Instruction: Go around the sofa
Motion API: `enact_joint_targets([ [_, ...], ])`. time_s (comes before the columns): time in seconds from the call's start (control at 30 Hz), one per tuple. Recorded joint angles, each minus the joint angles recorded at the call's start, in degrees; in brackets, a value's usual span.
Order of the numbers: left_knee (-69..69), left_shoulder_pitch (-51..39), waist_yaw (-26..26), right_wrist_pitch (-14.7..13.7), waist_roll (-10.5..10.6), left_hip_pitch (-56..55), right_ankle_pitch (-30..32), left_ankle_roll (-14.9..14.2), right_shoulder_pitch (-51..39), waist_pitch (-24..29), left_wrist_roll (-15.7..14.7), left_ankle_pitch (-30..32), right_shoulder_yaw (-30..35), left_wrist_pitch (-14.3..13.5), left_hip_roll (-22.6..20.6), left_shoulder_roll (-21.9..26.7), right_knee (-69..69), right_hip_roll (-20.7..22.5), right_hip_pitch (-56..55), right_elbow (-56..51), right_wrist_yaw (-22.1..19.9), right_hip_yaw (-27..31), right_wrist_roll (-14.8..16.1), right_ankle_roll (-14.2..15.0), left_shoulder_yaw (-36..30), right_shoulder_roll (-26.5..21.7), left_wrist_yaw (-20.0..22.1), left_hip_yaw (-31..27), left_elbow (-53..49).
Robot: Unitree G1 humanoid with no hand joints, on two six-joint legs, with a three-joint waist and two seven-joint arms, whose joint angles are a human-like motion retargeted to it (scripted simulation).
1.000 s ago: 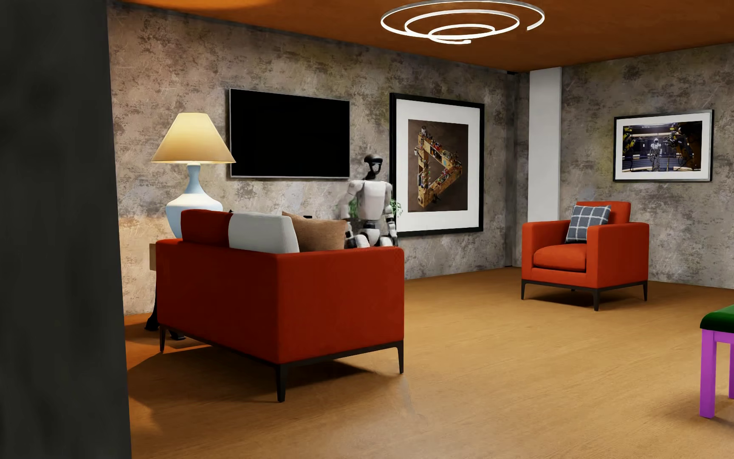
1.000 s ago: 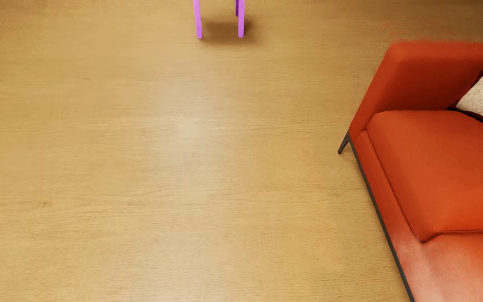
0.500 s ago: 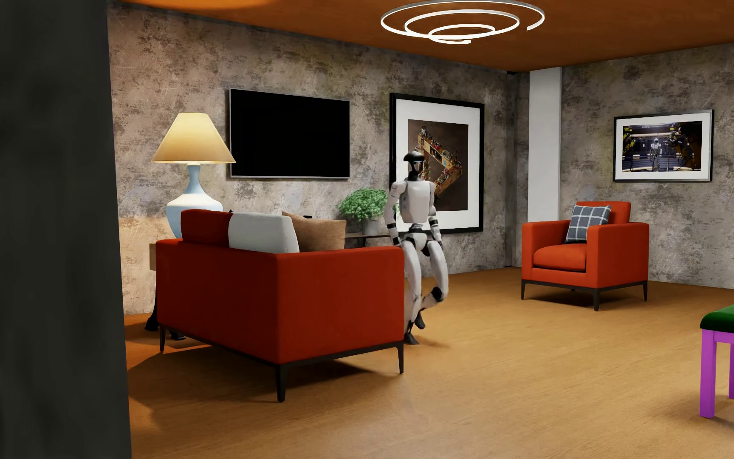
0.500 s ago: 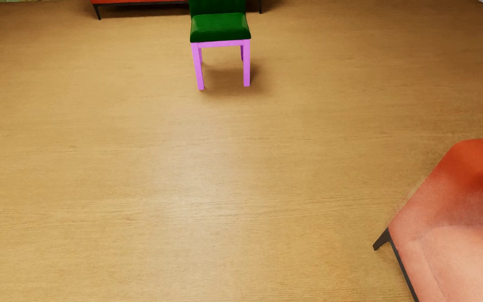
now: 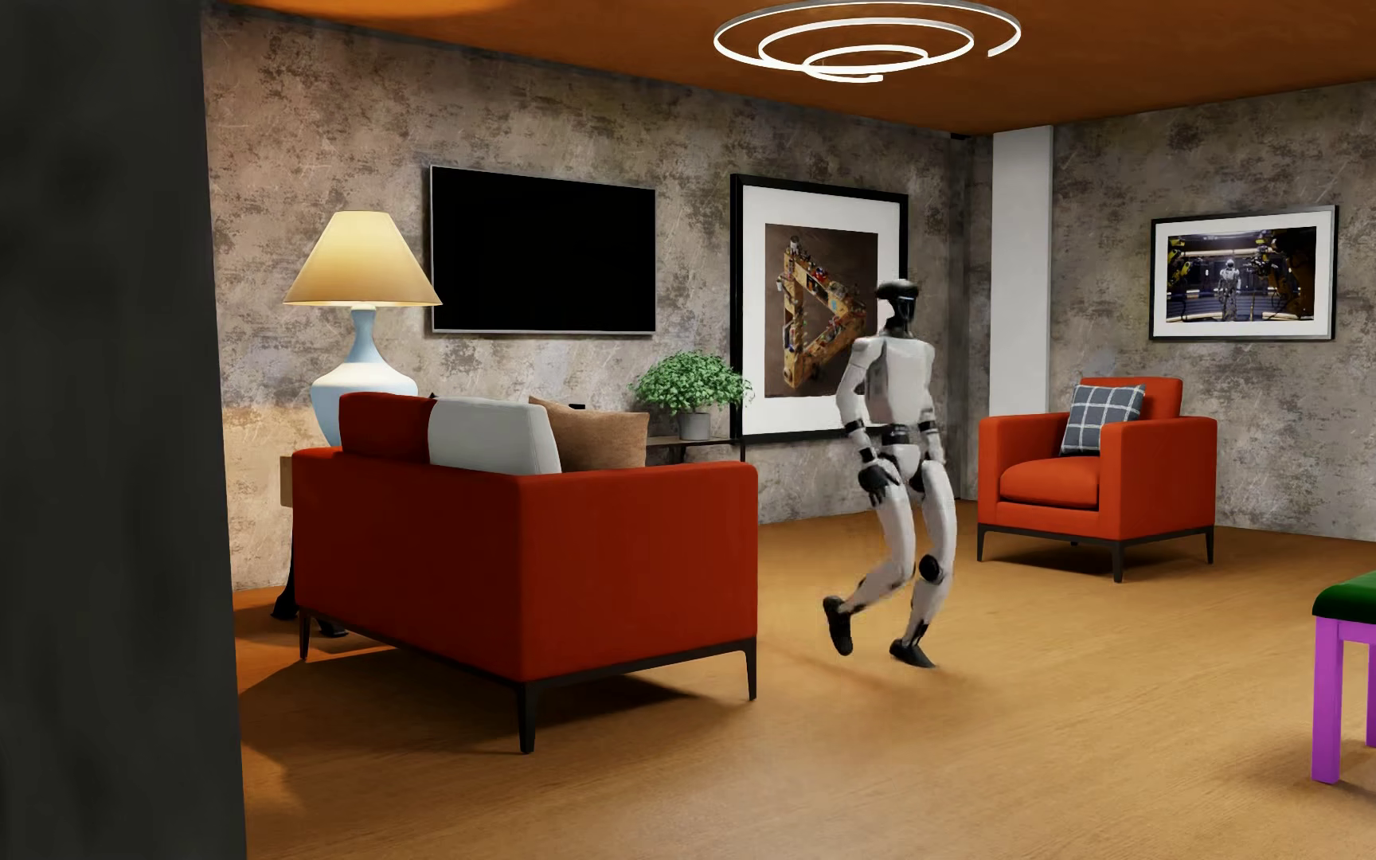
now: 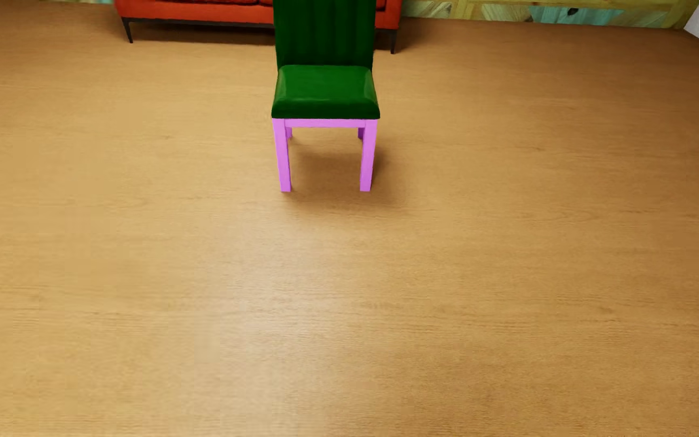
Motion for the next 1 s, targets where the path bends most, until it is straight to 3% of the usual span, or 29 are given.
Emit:
enact_joint_targets([
  [0.03,-2.04,-1.07,-2.85,0.00,0.65,4.80,4.99,0.00,0.35,0.50,0.00,-0.82,2.96,0.00,1.26,0.79,-11.76,0.80,-2.92,5.14,0.00,0.00,0.00,0.00,-0.11,0.92,0.00,0.00,-2.17],
  [0.07,-4.44,-1.70,-5.53,0.00,1.01,8.11,7.51,0.00,2.12,-0.28,0.00,-1.86,0.75,0.00,1.21,0.91,-25.19,0.77,-6.26,6.67,0.00,0.00,0.00,0.00,1.33,1.49,0.00,0.00,-4.76],
  [0.1,-6.75,-2.11,-7.14,0.00,1.16,12.87,1.58,0.00,3.45,-0.80,0.00,-3.69,0.48,0.00,1.37,1.37,-39.15,1.40,-6.94,8.17,0.00,0.00,0.00,0.00,2.34,1.45,0.00,0.00,-6.94],
  [0.13,-8.48,-2.80,-7.97,0.00,0.45,16.39,-18.55,0.00,4.43,-1.82,0.00,-6.12,2.16,0.00,0.28,2.09,-46.51,1.86,-6.80,8.41,0.00,0.00,0.00,0.00,4.30,1.09,0.00,0.00,-9.02],
  [0.17,-8.53,-3.07,-8.55,0.00,0.09,18.36,-2.33,0.00,5.73,-3.28,0.00,-9.41,3.44,0.00,-0.04,2.90,-66.92,1.41,-8.03,8.43,0.00,0.00,0.00,0.00,6.03,0.49,0.00,0.00,-10.50],
  [0.2,-8.29,-3.40,-9.26,0.00,-0.34,20.07,-0.13,0.00,6.88,-3.73,0.00,-11.50,4.69,0.00,-0.90,3.26,-68.56,1.41,-9.15,9.02,0.00,0.00,0.00,0.00,7.58,0.19,0.00,0.00,-10.51],
  [0.23,-6.61,-2.93,-10.21,0.00,0.40,21.77,-19.91,0.00,7.43,-3.24,0.00,-11.82,5.62,0.00,-0.63,2.93,-47.93,2.37,-11.08,9.77,0.00,0.00,0.00,0.00,9.56,0.02,0.00,0.00,-9.96],
  [0.27,-2.78,-2.04,-10.46,0.00,1.31,22.68,-13.27,0.00,8.04,-3.22,0.00,-9.39,5.70,0.00,-0.01,2.39,-45.98,4.35,-11.28,10.33,0.00,0.00,0.00,0.00,11.45,-0.23,0.00,0.00,-8.44],
  [0.3,6.94,-1.29,-10.12,0.00,3.78,19.63,-3.57,0.00,8.62,-3.48,0.00,-1.23,4.94,0.00,3.03,1.34,-45.86,7.46,-11.25,11.01,0.00,0.00,0.00,0.00,12.06,-0.37,0.00,0.00,-6.59],
  [0.33,20.13,0.06,-9.03,0.00,4.91,16.43,2.97,0.00,8.87,-2.29,0.00,9.45,5.40,0.00,5.47,0.48,-41.76,9.80,-10.04,12.02,0.00,0.00,0.00,0.00,11.54,-0.68,0.00,0.00,-3.97],
  [0.37,33.08,1.06,-7.92,0.00,5.28,9.84,4.26,0.00,8.44,-1.61,0.00,8.66,4.44,0.00,7.12,0.18,-39.88,11.67,-8.06,11.61,0.00,0.00,0.00,0.00,11.16,-0.92,0.00,0.00,-2.63],
  [0.4,39.26,1.48,-7.84,0.00,5.19,3.80,3.41,0.00,7.98,0.22,0.00,2.20,2.83,0.00,8.02,0.08,-40.63,12.52,-3.40,10.07,0.00,0.00,0.00,0.00,9.93,-1.30,0.00,0.00,-1.54],
  [0.43,37.13,1.70,-5.13,0.00,3.60,-1.83,0.38,0.00,6.86,0.44,0.00,-0.28,1.31,0.00,7.47,0.06,-41.80,12.09,0.30,9.13,0.00,0.00,0.00,0.00,8.54,-1.13,0.00,0.00,0.14],
  [0.5,18.02,3.67,1.42,0.00,0.27,-7.58,-6.88,0.00,4.52,0.78,0.00,-2.06,0.68,0.00,6.77,1.17,-43.22,11.75,7.25,4.24,0.00,0.00,0.00,0.00,7.82,-2.04,0.00,0.00,0.53],
  [0.53,5.62,5.44,2.85,0.00,-1.02,-8.94,-10.59,0.00,3.28,0.23,0.00,0.49,-0.97,0.00,7.07,1.60,-44.68,11.47,10.39,2.79,0.00,0.00,0.00,0.00,9.01,-2.01,0.00,0.00,0.29],
  [0.6,-8.14,8.15,4.43,0.00,-2.66,-12.43,-17.91,0.00,1.21,-1.77,0.00,30.32,-4.95,0.00,8.33,1.55,-44.41,10.59,13.54,-1.00,0.00,0.00,0.00,0.00,8.97,-3.22,0.00,0.00,0.68],
  [0.63,-6.28,9.62,5.55,0.00,-2.34,-13.38,-21.92,0.00,0.54,-2.07,0.00,34.45,-6.21,0.00,9.86,1.46,-43.40,10.52,16.35,-2.56,0.00,0.00,0.00,0.00,8.56,-4.17,0.00,0.00,0.81],
  [0.67,-1.16,10.94,6.89,0.00,-2.33,-11.85,-23.92,0.00,0.19,-1.27,0.00,27.37,-6.65,0.00,10.43,1.41,-41.09,10.52,19.70,-3.86,0.00,0.00,0.00,0.00,9.19,-4.76,0.00,0.00,0.59],
  [0.7,0.89,10.14,8.29,0.00,-3.52,-10.75,-21.39,0.00,-0.15,-1.28,0.00,18.55,-7.62,0.00,8.95,1.62,-36.33,9.52,18.64,-4.17,0.00,0.00,0.00,0.00,7.54,-4.41,0.00,0.00,1.83],
  [0.73,3.15,8.68,9.74,0.00,-4.69,-8.98,-14.22,0.00,-0.83,-0.91,0.00,12.46,-9.86,0.00,9.19,1.67,-29.87,8.46,15.72,-2.81,0.00,0.00,0.00,0.00,6.90,-2.34,0.00,0.00,3.20],
  [0.8,2.15,4.93,7.80,0.00,-6.72,-4.29,1.05,0.00,-2.69,0.33,0.00,6.94,-4.73,0.00,11.09,3.69,-24.13,6.23,9.52,-2.31,0.00,0.00,0.00,0.00,6.76,-0.27,0.00,0.00,4.65],
  [0.83,1.00,4.34,5.87,0.00,-6.95,-2.05,2.84,0.00,-1.86,0.15,0.00,5.39,-3.96,0.00,12.78,4.02,-22.94,5.11,5.28,-3.54,0.00,0.00,0.00,0.00,9.08,0.13,0.00,0.00,3.54],
  [0.9,-0.35,3.74,3.18,0.00,-5.95,3.23,0.04,0.00,0.37,-0.89,0.00,1.74,-0.56,0.00,15.38,4.19,-23.84,3.07,-3.05,-2.37,0.00,0.00,0.00,0.00,9.46,0.79,0.00,0.00,0.54],
  [1.0,-2.46,3.74,-2.42,0.00,-4.28,12.25,-1.99,0.00,5.19,-1.30,0.00,-2.95,1.21,0.00,15.43,3.65,-33.77,-1.38,-11.35,2.57,0.00,0.00,0.00,0.00,10.27,0.93,0.00,0.00,-5.19],
])
